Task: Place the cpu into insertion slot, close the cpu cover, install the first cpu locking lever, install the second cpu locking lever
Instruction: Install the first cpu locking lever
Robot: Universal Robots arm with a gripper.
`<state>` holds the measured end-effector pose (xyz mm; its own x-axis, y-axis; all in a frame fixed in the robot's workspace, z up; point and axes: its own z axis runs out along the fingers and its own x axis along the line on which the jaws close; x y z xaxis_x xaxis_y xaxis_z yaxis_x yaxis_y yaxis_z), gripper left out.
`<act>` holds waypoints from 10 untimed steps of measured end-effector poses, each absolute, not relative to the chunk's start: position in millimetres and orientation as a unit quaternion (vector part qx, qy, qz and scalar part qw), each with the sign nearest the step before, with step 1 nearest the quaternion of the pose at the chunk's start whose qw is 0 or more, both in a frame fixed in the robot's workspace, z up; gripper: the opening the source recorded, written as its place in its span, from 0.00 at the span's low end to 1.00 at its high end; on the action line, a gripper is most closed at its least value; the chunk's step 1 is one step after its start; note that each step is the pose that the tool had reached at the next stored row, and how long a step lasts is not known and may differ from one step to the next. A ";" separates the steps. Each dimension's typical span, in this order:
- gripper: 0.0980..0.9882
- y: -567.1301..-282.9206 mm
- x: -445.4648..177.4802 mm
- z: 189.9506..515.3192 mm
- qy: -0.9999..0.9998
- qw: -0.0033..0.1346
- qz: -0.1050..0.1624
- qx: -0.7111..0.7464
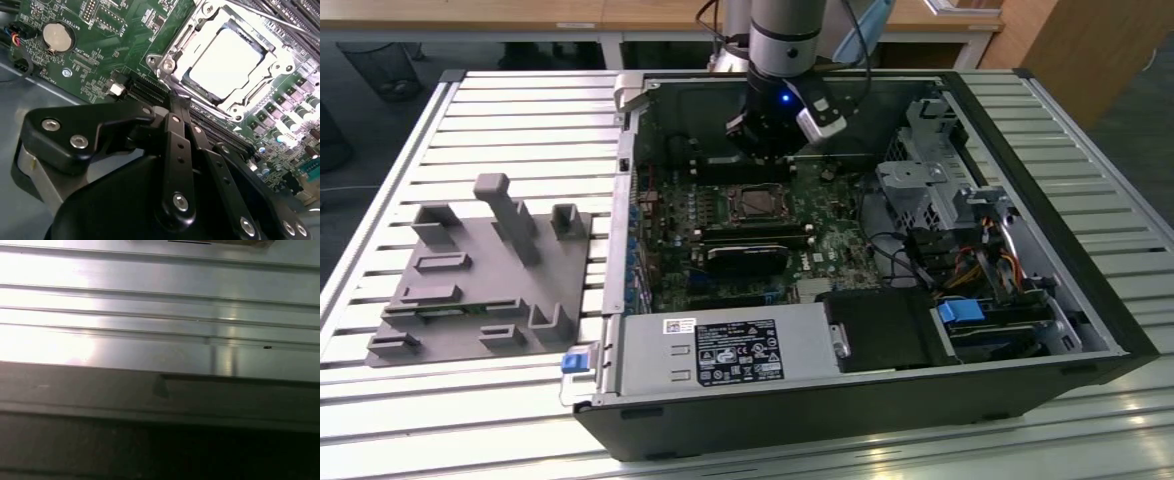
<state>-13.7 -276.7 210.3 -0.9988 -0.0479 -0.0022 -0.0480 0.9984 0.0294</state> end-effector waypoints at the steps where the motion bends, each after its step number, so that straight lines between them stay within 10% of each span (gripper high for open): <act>1: 0.01 -277.0 -13.7 210.3 1.000 0.001 0.015 -0.024; 10: 0.01 -281.7 -13.6 210.3 1.000 0.001 0.015 -0.024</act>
<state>-13.6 -281.7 210.3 -0.9989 -0.0477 -0.0022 -0.0478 0.9984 0.0292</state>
